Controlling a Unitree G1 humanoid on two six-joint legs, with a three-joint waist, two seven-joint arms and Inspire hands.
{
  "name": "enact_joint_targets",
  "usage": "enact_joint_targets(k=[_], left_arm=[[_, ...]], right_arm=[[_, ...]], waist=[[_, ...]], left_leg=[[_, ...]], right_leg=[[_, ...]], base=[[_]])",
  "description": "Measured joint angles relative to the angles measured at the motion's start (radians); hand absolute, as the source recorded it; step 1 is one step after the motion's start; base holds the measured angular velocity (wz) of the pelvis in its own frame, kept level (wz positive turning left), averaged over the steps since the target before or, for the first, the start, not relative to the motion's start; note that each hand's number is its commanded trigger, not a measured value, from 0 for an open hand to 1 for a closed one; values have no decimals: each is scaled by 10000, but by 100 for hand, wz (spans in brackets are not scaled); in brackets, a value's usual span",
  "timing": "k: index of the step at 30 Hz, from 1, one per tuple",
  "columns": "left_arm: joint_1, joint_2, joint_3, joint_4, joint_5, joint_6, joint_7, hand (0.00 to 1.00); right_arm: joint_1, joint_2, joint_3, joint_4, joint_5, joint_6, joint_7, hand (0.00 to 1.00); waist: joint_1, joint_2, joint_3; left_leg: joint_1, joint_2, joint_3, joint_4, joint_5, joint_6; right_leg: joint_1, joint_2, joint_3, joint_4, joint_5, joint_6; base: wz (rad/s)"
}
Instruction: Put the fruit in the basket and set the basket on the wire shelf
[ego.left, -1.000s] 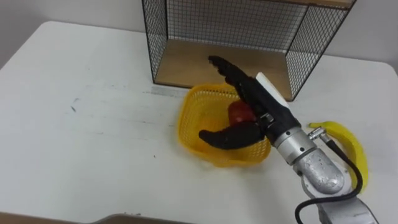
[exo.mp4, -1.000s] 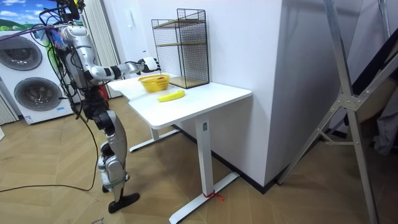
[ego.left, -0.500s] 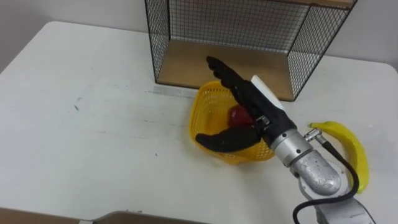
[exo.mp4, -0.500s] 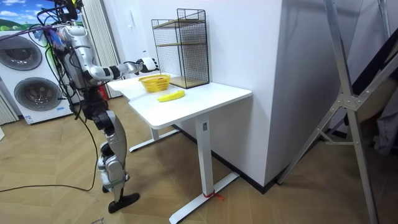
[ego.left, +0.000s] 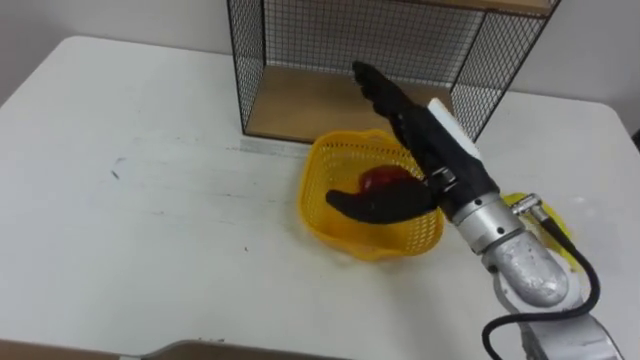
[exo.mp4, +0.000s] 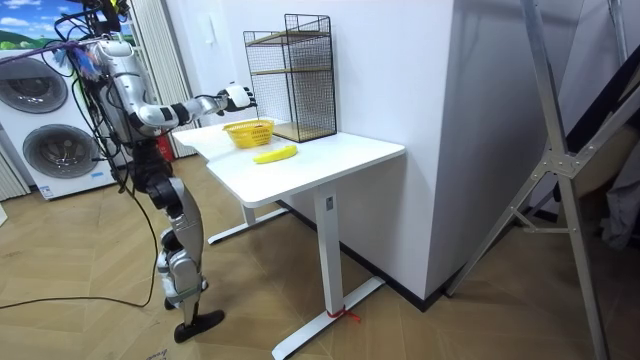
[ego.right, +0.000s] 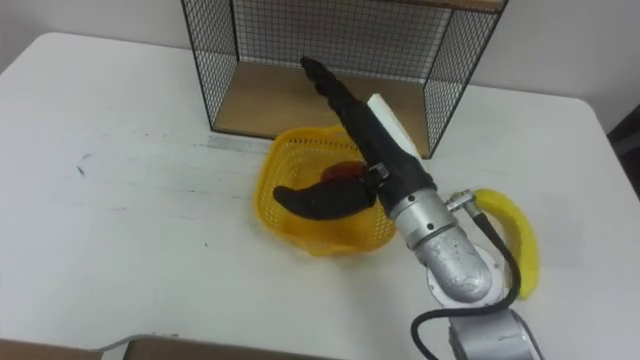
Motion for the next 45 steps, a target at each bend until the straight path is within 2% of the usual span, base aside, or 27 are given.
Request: enact_joint_targets(k=[2, 4, 6, 12, 16, 18, 20, 22, 26, 34, 36, 39, 45], left_arm=[[-4, -42, 90, 29, 15, -2, -30, 0], [16, -77, 250, 32, 95, -3, -50, 0], [181, -127, 795, -76, 103, -31, -65, 0], [506, -152, 1577, -175, 107, -51, -138, 0], [636, -157, 1679, -258, 111, -37, -128, 0], [663, -154, 1677, -267, 114, -8, -79, 0], [666, -141, 1677, -215, 114, 30, -39, 0], [664, -148, 1668, -171, 114, 36, 18, 0], [698, -132, 1698, -170, 116, 225, 28, 0], [668, -125, 1676, -308, 116, 432, 19, 0], [658, -124, 1667, -357, 115, 434, -34, 0], [679, -116, 1672, -362, 113, 480, -83, 0], [675, -94, 1674, -364, 104, 614, -251, 0]], right_arm=[[-27, -1, -363, -44, -5, -105, -147, 0], [-27, 0, -733, -43, -14, -115, -340, 0], [-27, -7, -1316, -44, -31, -115, -512, 0], [-38, -224, -2820, -42, -262, -115, -1402, 0], [-37, -282, -3327, 69, -272, -116, -1984, 0], [-37, -282, -3541, 376, -639, -116, -2311, 0], [-34, -333, -3603, 917, -686, -120, -2541, 0], [-16, -346, -3643, 1516, -689, -53, -2717, 0], [-12, -347, -3652, 2319, -709, 128, -2783, 0], [-67, -446, -3526, 3442, -691, 157, -2721, 0], [-265, -446, -3520, 4390, -669, 355, -2556, 0], [-309, -446, -3519, 4897, -690, 563, -2387, 0], [-662, -466, -3519, 5364, -707, 570, -2209, 0]], waist=[[-7, 38, 22], [-7, -11, -6], [-134, -1, 0], [-442, -31, 7], [-540, -102, -35], [-759, -167, -44], [-815, -218, -13], [-877, -292, -24], [-994, -288, -18], [-825, -333, -38], [-727, -329, -28], [-688, -302, -23], [-718, -292, -6]], left_leg=[[17, 0, 2, -7, 0, 0], [33, 1, 7, -20, 0, 0], [25, 1, 8, -18, 0, 0], [81, 1, 54, -26, 0, 0], [171, 1, 105, -66, 0, -1], [263, 0, 108, -150, 0, -1], [334, -3, 122, -153, 0, -1], [337, -1, 153, -156, 0, -1], [332, -1, 164, -180, 0, -1], [323, -1, 161, -169, 0, -1], [306, -2, 158, -167, 0, 0], [199, -2, 149, -116, 0, 0], [143, -1, 137, -105, 0, 0]], right_leg=[[4, 5, 27, -1, 0, 0], [-2, 13, 46, -2, 0, 0], [-3, 12, 45, -6, 0, 0], [-1, 6, 35, -61, 0, 0], [62, 10, 67, -124, 1, 2], [121, 14, 61, -134, 1, 3], [195, 10, 60, -149, 1, 3], [186, 5, 65, -143, 2, 4], [157, 5, 74, -133, 3, 6], [178, 3, 48, -127, 3, 7], [157, -6, 46, -105, 5, 9], [66, -9, 45, -90, 5, 9], [8, -12, 36, -82, 5, 10]], base=[[0], [-2], [0], [-1], [-5], [0], [-2], [-4], [0], [0], [0], [0], [0]])
